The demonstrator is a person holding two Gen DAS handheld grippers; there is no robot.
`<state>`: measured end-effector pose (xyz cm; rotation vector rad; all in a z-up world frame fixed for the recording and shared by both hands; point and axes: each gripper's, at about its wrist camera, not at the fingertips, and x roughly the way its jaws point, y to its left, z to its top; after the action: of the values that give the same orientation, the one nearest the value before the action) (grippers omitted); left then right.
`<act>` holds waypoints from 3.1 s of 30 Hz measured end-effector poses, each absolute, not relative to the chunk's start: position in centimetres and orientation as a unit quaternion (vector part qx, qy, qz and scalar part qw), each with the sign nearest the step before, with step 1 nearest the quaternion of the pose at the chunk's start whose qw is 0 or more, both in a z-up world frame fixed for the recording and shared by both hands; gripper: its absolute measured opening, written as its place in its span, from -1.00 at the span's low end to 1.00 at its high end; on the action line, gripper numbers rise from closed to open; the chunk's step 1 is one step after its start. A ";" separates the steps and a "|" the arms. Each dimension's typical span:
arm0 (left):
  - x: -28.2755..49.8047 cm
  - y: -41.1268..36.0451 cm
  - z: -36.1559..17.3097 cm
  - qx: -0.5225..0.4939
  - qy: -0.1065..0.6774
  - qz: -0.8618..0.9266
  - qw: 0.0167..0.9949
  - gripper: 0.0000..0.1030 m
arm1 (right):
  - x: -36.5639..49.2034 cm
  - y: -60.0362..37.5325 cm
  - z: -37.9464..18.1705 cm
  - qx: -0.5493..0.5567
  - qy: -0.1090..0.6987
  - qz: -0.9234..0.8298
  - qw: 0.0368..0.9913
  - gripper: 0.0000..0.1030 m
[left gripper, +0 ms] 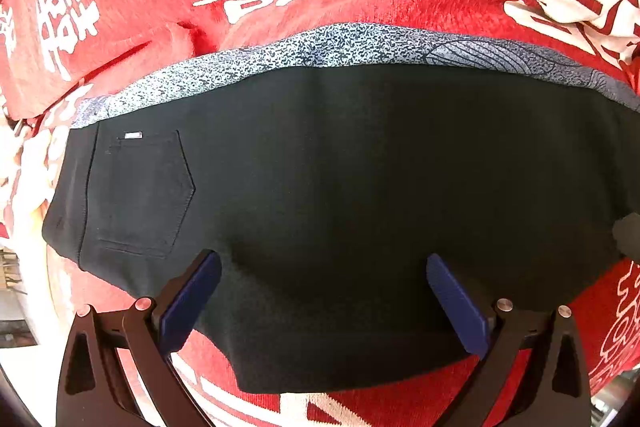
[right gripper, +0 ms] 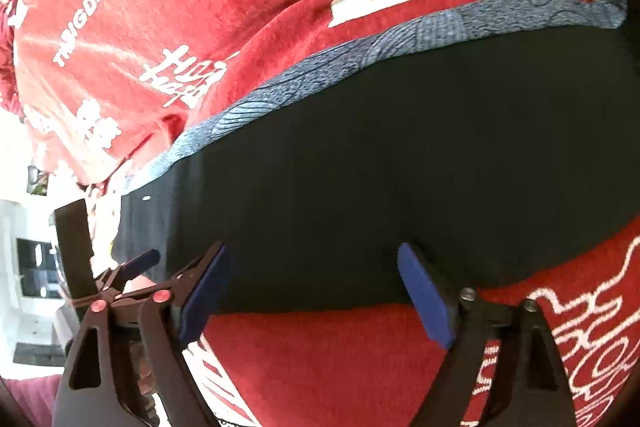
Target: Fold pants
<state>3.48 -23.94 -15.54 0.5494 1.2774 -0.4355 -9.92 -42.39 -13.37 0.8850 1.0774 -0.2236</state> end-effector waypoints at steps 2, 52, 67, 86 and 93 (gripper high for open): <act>3.3 -23.9 -15.4 0.251 0.583 -0.195 0.748 1.00 | -9.6 -42.3 -13.4 0.397 0.505 -0.092 0.761 0.74; -4.4 -39.5 -15.5 0.265 0.559 -0.299 0.726 1.00 | -26.8 -56.4 -12.1 0.486 0.413 -0.306 0.707 0.01; -3.8 -39.3 -16.4 0.254 0.572 -0.297 0.722 1.00 | -25.3 -59.0 -13.0 0.465 0.433 -0.311 0.707 -0.73; -4.0 -39.3 -16.4 0.261 0.562 -0.303 0.724 1.00 | -27.5 -55.2 -13.8 0.539 0.391 -0.232 0.709 -0.07; -3.9 -39.3 -16.3 0.266 0.560 -0.300 0.725 1.00 | -28.2 -55.8 -14.2 0.551 0.384 -0.239 0.702 -0.07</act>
<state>-3.89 -39.28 -16.35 0.5865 1.2363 -0.6620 -28.18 -55.83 -14.20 1.2256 0.8546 -0.5323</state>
